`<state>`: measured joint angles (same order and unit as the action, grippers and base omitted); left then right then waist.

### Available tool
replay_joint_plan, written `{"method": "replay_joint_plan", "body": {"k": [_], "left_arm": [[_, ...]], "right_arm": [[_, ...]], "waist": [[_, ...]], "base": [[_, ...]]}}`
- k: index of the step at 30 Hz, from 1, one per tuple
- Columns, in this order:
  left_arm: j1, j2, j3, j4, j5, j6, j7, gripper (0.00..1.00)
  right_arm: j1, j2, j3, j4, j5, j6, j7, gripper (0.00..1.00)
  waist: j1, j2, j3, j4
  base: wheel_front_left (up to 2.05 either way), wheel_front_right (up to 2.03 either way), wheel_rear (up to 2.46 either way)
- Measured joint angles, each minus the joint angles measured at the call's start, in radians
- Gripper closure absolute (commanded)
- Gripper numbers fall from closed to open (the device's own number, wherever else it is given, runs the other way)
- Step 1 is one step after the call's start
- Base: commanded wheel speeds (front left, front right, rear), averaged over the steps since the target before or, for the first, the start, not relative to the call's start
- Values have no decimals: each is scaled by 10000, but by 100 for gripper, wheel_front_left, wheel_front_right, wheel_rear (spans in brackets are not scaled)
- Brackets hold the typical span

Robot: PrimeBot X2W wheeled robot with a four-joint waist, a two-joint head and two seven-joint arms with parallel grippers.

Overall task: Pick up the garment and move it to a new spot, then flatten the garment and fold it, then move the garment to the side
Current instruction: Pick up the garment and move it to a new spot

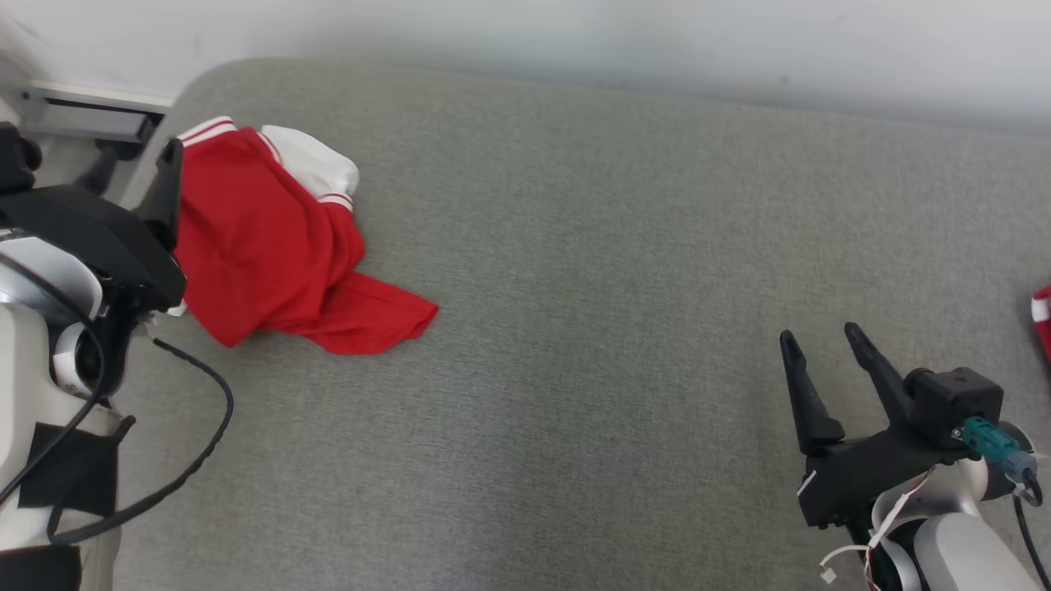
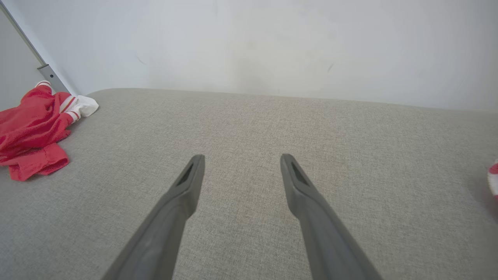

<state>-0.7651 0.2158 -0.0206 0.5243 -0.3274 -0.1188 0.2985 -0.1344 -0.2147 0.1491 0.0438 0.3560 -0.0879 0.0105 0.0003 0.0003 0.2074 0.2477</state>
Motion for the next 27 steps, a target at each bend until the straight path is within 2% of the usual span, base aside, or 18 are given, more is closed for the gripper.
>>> {"method": "replay_joint_plan", "body": {"k": [9,17,27], "left_arm": [[-826,73,6,1850,-357,-48,1114,0],[-861,332,-255,3193,-435,-54,2178,0],[-1054,341,-136,4284,-698,-58,2568,0]], "right_arm": [[-200,-263,-211,-199,-79,-2,92,0],[-264,-376,-217,-474,-153,-2,259,0],[-597,-437,-171,-792,-272,-13,466,0]], "waist": [[-2,-1,530,-420],[-2,-2,854,-592],[-3,-1,1377,-799]], "base": [[0,0,0],[0,0,0],[0,0,0]]}}
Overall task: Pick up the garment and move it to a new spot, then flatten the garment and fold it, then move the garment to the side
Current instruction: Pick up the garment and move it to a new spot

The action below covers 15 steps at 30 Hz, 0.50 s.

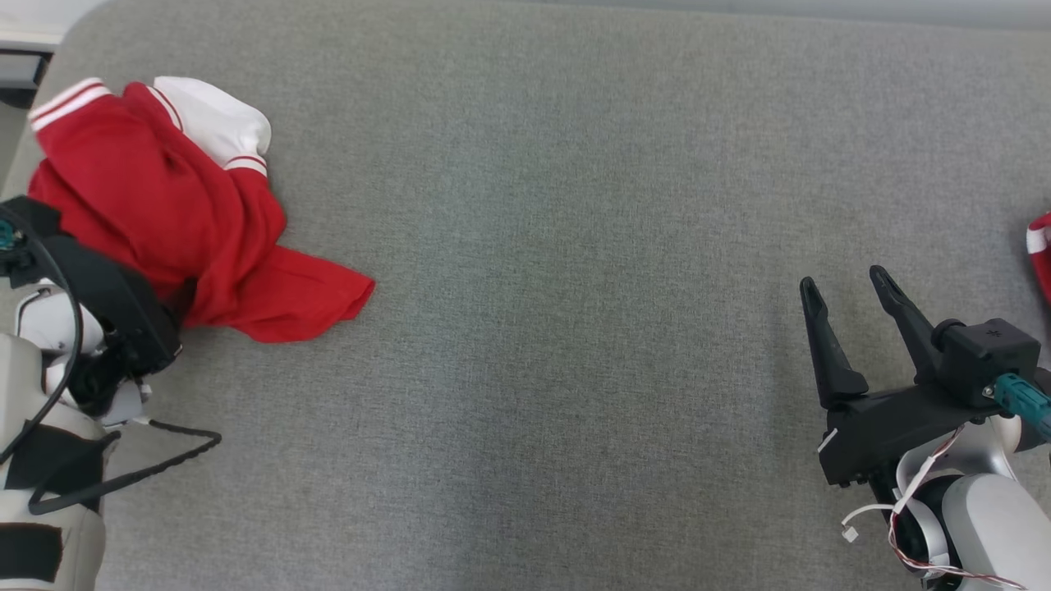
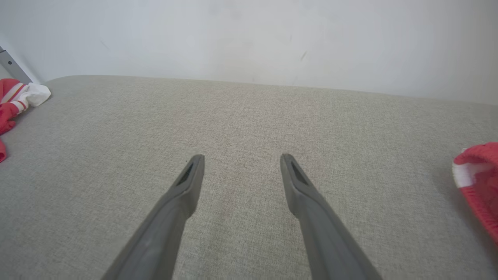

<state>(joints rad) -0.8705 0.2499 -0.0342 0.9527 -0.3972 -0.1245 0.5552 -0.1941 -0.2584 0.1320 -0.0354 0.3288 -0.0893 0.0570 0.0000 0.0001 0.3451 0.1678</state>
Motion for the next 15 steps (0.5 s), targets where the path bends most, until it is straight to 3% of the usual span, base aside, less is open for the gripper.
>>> {"method": "replay_joint_plan", "body": {"k": [1,2,3,4,15], "left_arm": [[-2,-6,-40,75,8,0,13,0],[-29,-10,-102,153,17,0,84,24],[-81,-25,-104,232,21,0,71,68],[-184,-33,-121,299,25,0,71,100],[-1076,-90,-487,585,144,-2,-479,100]], "right_arm": [[0,-10,-15,-12,-13,-2,35,0],[0,-23,-44,-13,-13,-2,42,0],[1,-44,-63,-12,-17,-19,44,0],[1,-69,-82,-10,-42,-44,44,0],[-112,-13,-48,370,-56,-77,44,0]], "waist": [[0,0,53,-15],[0,0,104,-25],[0,0,145,-31],[0,0,175,-31],[1,-1,-68,129]], "base": [[0,0,0],[0,0,0],[0,0,0],[0,0,0],[0,0,0]]}}
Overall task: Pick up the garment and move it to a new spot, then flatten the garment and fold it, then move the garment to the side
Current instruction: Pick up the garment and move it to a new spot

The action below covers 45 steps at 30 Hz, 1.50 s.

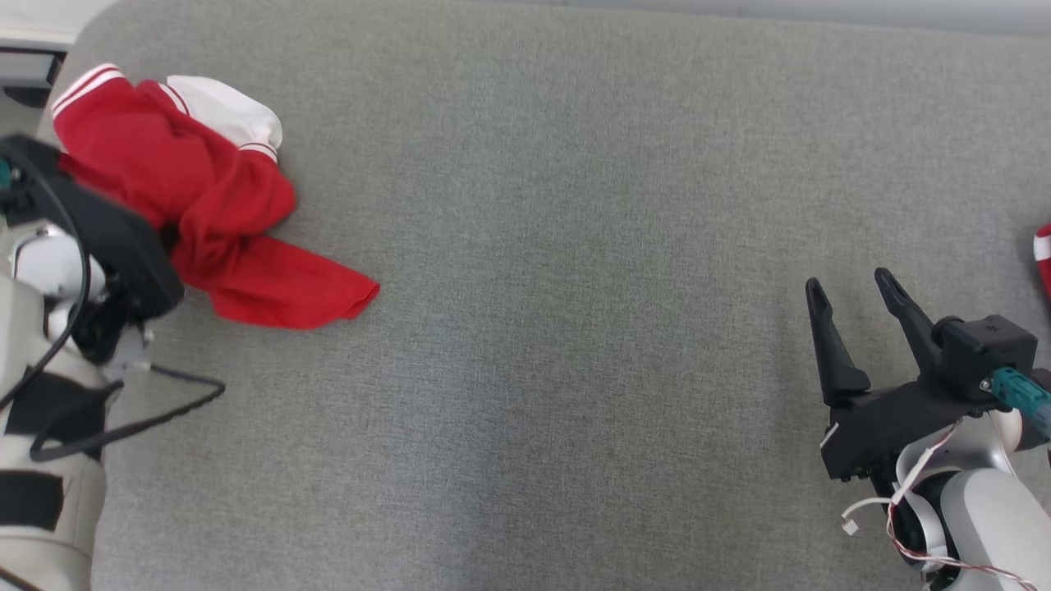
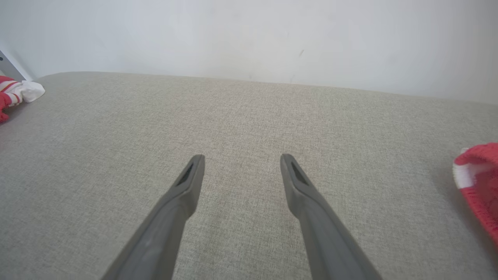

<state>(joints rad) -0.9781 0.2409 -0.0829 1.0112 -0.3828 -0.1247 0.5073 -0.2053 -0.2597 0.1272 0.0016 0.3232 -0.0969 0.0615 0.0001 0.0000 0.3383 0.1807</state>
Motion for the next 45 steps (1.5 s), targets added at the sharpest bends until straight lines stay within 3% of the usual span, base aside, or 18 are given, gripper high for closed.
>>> {"method": "replay_joint_plan", "body": {"k": [13,19,27,38,45], "left_arm": [[-636,-395,-1409,-1007,-343,2,-928,100],[-626,-834,-2242,-2015,-1281,2,-1266,100],[494,-1582,-3273,-3764,-2982,2,-1189,100],[1790,-1839,-4934,-5854,-3333,0,-1365,100],[3085,-1965,-5653,-6052,-3381,2,-1939,100]], "right_arm": [[-34,416,15,867,213,6,-351,0],[412,476,-90,1179,399,4,-541,0],[699,619,-92,1235,479,75,-719,0],[1031,646,-303,1193,648,86,-941,0],[1139,660,-316,1166,711,86,-1049,0]], "waist": [[-1,0,-1026,-125],[-1,-1,-1581,-332],[-1,-1,-2103,-787],[-2,-1,-2223,-1244],[-1,-1,-2088,-1249]], "base": [[0,0,0],[0,0,0],[0,0,0],[0,0,0],[0,0,0]]}}
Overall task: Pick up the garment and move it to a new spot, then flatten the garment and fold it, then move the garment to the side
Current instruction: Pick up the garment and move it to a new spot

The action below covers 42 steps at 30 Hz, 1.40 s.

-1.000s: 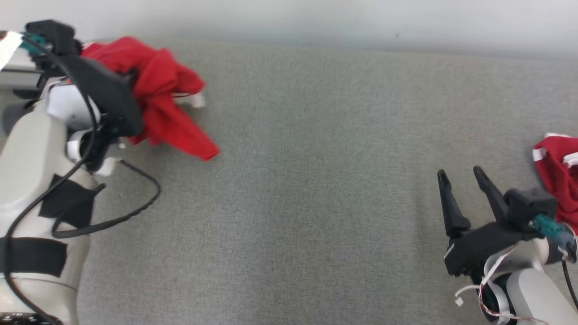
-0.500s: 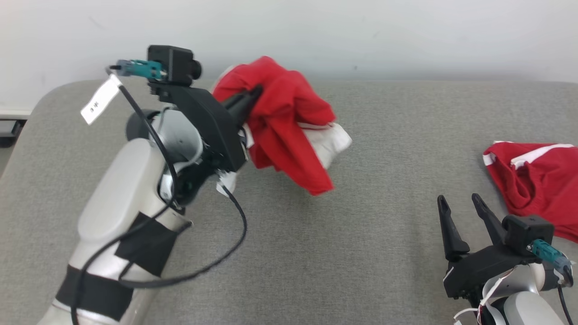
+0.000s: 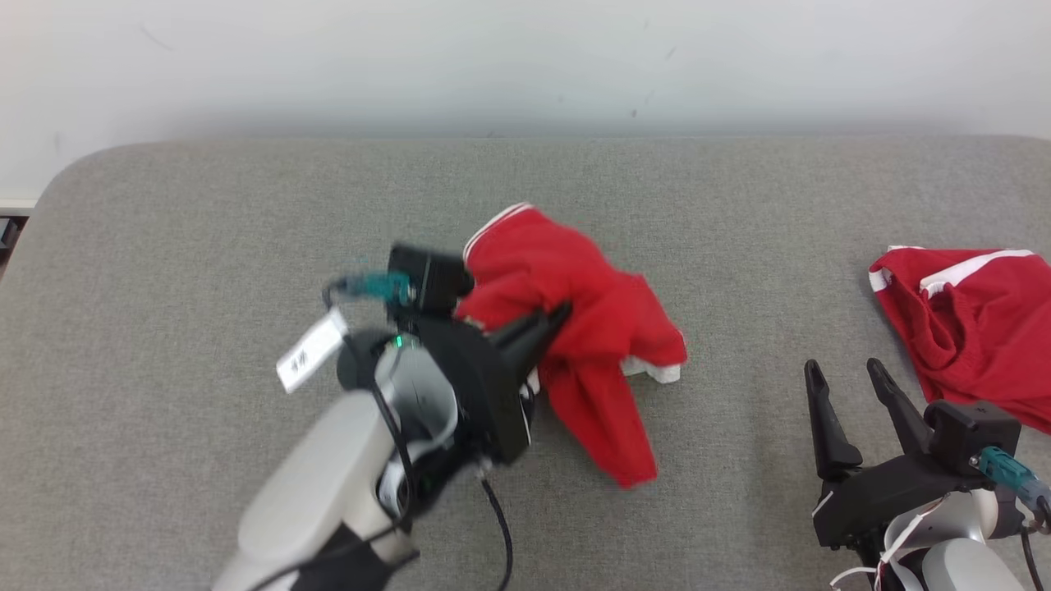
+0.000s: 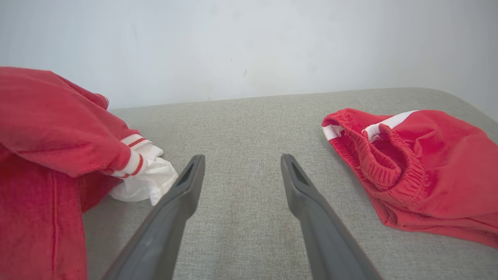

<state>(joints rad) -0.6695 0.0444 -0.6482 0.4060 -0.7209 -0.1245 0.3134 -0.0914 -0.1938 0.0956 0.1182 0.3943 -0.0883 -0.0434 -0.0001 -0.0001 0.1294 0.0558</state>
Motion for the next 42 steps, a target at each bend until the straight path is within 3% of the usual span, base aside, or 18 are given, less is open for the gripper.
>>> {"method": "replay_joint_plan", "body": {"k": [7,12,13,14,15,21,28,35,42], "left_arm": [[1591,-58,-533,711,-360,215,-660,100],[1676,-27,-1411,677,-706,295,-1028,100],[1670,-38,-1536,642,-755,391,-1129,94],[1638,-29,-1680,627,-817,470,-1235,69],[1600,-23,-1762,623,-848,504,-1321,0],[1256,-27,-1944,416,-813,729,-2142,0],[1293,15,-1760,228,224,1166,-3147,0],[1907,1043,-1643,-341,1342,2226,-4188,0],[2936,1630,-1298,-997,1962,2452,-5010,0]], "right_arm": [[-18,58,75,44,0,0,-8,0],[-17,17,21,63,0,0,-13,0],[-18,13,25,75,0,2,-13,0],[-16,15,25,86,0,0,-15,0],[-19,15,31,92,0,2,-19,0],[-19,46,61,374,17,6,-98,0],[66,159,67,677,107,17,-199,0],[501,272,142,750,178,67,-291,0],[768,282,107,738,211,92,-378,0]], "waist": [[0,0,63,-100],[2,1,84,-121],[1,0,76,-112],[1,0,64,-98],[1,0,51,-80],[1,1,-130,61],[1,1,-571,268],[0,1,-1050,448],[0,1,-1287,531]], "base": [[0,0,0],[0,0,0],[0,0,0],[0,0,0],[0,0,0],[0,0,0],[0,0,0],[0,0,0],[0,0,0]]}}
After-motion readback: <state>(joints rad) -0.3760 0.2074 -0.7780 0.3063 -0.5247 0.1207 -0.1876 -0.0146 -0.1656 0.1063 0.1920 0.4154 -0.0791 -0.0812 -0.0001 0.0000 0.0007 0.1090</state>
